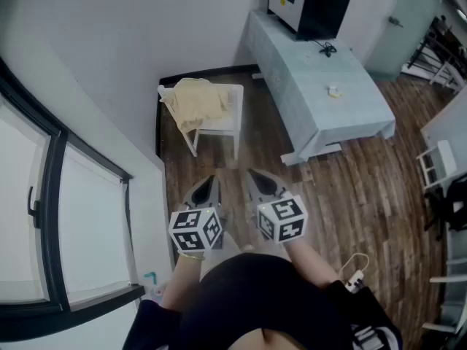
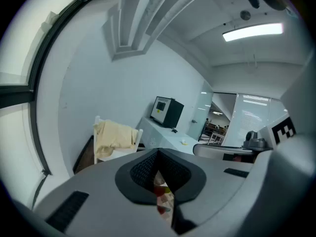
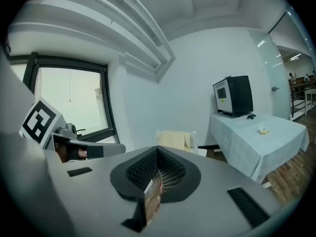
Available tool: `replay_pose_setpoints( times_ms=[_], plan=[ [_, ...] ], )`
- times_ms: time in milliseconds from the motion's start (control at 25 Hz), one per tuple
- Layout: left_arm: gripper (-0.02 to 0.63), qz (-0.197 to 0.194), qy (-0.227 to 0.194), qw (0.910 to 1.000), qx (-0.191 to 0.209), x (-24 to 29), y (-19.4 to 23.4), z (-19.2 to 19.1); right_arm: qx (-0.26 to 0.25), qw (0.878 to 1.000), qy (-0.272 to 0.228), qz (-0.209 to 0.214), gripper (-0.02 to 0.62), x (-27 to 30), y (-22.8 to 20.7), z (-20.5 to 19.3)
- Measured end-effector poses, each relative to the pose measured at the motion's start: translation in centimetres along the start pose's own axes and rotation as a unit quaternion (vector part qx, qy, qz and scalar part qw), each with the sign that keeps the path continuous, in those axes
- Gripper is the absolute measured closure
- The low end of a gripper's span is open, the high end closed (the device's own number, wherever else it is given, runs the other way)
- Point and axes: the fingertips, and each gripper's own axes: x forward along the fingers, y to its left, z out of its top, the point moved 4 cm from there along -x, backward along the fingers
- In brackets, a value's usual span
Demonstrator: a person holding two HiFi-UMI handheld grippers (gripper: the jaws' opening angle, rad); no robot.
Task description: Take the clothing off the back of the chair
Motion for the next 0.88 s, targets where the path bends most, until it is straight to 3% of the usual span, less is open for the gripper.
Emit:
replay_pose_setpoints(
  times_ms=[560, 760, 880],
  plan=[
    [0.607, -0.004, -0.004, 1.0000, -0.004, 0.4, -0.3, 0.4, -0.004, 1.000, 0.010, -0.003, 0.584, -0.1, -0.3, -0.6],
    [0.607, -0.001, -0.008, 0.9999, -0.013, 0.6, 0.4, 0.9, 0.037, 0.999, 0.003, 0.007, 0.584, 0.9, -0.7, -0.2],
    [0.607, 0.004, -0.013, 0.9998, -0.016, 0.8, 1.0, 1.3, 0.032, 0.999, 0.001, 0.006, 0.584, 1.5, -0.7, 0.3]
  ],
)
